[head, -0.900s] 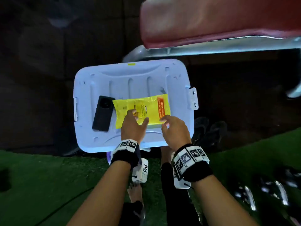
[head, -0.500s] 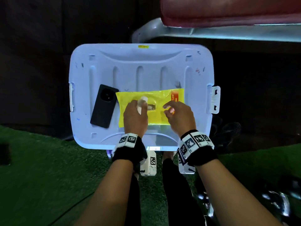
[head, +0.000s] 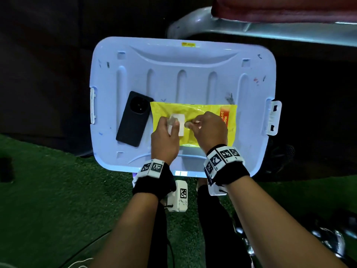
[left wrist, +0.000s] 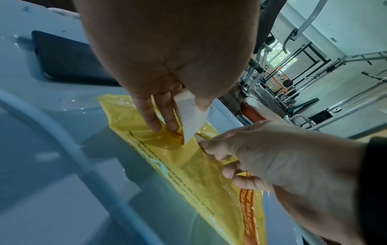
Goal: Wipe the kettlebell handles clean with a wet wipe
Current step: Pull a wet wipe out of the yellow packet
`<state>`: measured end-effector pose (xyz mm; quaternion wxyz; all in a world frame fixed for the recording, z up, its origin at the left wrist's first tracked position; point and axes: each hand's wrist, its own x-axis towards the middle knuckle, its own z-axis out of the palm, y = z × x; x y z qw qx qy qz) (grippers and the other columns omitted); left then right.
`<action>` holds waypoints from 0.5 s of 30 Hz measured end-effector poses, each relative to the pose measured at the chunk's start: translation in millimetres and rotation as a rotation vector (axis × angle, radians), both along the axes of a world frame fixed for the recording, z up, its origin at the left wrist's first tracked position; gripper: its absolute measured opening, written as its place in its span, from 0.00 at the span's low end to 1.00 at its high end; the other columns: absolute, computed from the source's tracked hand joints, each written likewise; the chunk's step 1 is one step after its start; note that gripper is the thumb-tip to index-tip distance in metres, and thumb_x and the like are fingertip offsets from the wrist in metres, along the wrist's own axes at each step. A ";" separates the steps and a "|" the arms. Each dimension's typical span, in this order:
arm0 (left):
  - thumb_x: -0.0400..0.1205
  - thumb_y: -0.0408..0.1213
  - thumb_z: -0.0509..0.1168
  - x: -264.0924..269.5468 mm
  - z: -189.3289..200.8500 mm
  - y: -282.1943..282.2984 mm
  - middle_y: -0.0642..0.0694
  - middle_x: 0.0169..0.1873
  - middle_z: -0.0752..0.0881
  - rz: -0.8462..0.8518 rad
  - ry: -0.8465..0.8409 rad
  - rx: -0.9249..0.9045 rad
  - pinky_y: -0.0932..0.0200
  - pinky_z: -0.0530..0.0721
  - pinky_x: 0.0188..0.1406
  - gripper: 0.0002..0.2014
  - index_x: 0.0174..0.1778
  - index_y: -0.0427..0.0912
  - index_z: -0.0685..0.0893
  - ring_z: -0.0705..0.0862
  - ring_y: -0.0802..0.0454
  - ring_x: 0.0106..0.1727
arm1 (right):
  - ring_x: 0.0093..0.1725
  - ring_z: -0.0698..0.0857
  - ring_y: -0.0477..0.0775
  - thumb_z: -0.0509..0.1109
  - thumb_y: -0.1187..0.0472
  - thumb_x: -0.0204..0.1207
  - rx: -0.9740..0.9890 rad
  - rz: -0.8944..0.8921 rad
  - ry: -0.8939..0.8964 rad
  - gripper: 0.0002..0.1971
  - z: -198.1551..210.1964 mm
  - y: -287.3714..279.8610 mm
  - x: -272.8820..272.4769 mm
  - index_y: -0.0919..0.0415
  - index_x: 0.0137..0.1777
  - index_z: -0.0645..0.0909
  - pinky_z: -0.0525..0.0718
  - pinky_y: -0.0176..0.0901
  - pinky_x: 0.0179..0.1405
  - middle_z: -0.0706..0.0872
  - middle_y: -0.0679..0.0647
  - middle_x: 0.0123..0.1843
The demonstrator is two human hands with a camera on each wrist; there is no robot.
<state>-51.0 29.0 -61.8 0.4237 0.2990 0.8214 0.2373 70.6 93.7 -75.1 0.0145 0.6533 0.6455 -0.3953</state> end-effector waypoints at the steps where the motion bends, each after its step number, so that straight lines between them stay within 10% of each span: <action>1: 0.90 0.48 0.61 0.1 0.3 0.6 0.52 0.29 0.77 0.002 0.002 -0.006 0.52 0.67 0.34 0.14 0.45 0.43 0.72 0.76 0.43 0.35 | 0.49 0.87 0.57 0.76 0.46 0.76 0.011 0.012 0.009 0.10 -0.2 -0.7 0.3 0.50 0.46 0.92 0.79 0.46 0.45 0.88 0.53 0.48; 8: 0.90 0.47 0.62 0.2 4.0 0.2 0.54 0.27 0.73 0.006 0.002 0.008 0.52 0.61 0.33 0.14 0.45 0.43 0.71 0.73 0.43 0.34 | 0.41 0.86 0.56 0.77 0.62 0.78 -0.008 -0.200 0.334 0.04 16.5 -14.2 17.6 0.62 0.45 0.87 0.86 0.50 0.44 0.88 0.56 0.44; 15: 0.90 0.46 0.63 3.1 5.5 -0.1 0.56 0.27 0.73 -0.048 0.016 0.011 0.53 0.59 0.32 0.12 0.47 0.42 0.74 0.73 0.43 0.34 | 0.34 0.89 0.61 0.66 0.61 0.87 -0.088 -0.721 0.724 0.07 45.6 -20.3 51.0 0.53 0.47 0.73 0.90 0.49 0.33 0.86 0.58 0.40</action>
